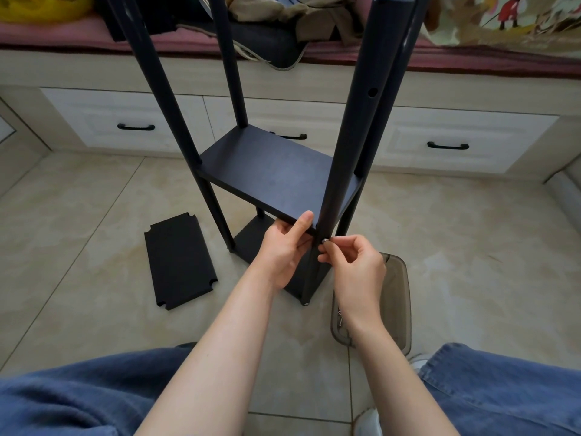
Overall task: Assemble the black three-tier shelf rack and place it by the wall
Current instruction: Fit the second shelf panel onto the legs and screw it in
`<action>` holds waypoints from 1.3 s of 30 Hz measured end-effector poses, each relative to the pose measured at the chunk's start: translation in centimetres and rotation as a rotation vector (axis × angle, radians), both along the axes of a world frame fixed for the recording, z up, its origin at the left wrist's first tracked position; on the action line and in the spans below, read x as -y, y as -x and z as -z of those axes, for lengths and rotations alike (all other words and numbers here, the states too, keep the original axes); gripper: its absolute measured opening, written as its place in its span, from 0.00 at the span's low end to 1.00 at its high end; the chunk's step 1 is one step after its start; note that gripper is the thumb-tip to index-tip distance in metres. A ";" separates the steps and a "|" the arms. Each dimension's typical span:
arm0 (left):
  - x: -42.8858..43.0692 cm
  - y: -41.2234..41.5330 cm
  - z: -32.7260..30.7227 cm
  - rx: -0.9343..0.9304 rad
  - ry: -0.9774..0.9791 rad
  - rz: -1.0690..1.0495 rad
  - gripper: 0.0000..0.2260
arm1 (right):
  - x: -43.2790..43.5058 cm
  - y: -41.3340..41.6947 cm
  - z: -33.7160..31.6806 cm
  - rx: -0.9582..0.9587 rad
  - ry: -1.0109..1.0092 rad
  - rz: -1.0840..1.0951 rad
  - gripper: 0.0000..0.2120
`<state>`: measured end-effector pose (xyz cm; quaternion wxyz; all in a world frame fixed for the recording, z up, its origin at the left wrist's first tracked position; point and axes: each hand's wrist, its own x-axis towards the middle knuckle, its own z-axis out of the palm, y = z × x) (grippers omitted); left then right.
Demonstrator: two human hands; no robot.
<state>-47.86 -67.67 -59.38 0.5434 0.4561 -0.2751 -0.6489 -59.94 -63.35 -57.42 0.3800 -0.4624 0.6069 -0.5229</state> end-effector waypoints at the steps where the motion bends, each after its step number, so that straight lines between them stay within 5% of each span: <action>1: 0.0 0.0 0.0 -0.003 -0.003 -0.003 0.27 | 0.0 0.0 0.0 -0.071 0.032 -0.013 0.05; 4: 0.1 0.1 0.0 -0.013 -0.010 -0.004 0.25 | 0.2 0.1 0.2 -0.091 0.034 -0.008 0.05; 9: 0.0 0.0 -0.1 -0.017 -0.008 0.003 0.26 | 0.7 0.6 0.4 0.238 -0.163 -0.035 0.03; 11: 0.1 0.0 -0.2 -0.019 -0.011 -0.002 0.25 | 0.8 0.9 0.3 0.174 -0.181 -0.050 0.05; 14: -0.1 0.2 -0.4 -0.004 -0.019 -0.011 0.22 | 1.7 2.3 -0.4 -0.013 -0.134 -0.184 0.22; 17: -0.2 0.2 -0.5 0.018 -0.010 -0.010 0.19 | 3.1 3.5 -1.6 0.059 -0.121 -0.466 0.34; 26: -1.5 -1.1 -2.0 0.258 -0.112 -0.016 0.16 | 4.2 4.8 -2.2 0.006 -0.129 -0.567 0.32; 29: -2.2 -1.4 -2.6 0.607 -0.117 -0.151 0.28 | 4.4 4.8 -2.1 -0.004 -0.118 -0.557 0.32; 34: -2.3 -1.1 -3.0 1.320 0.429 -0.056 0.34 | 5.1 4.9 -1.7 0.047 -0.141 -0.536 0.33; 39: -0.6 0.1 -4.2 1.495 0.500 0.149 0.32 | 5.9 5.2 -1.0 0.146 -0.141 -0.546 0.31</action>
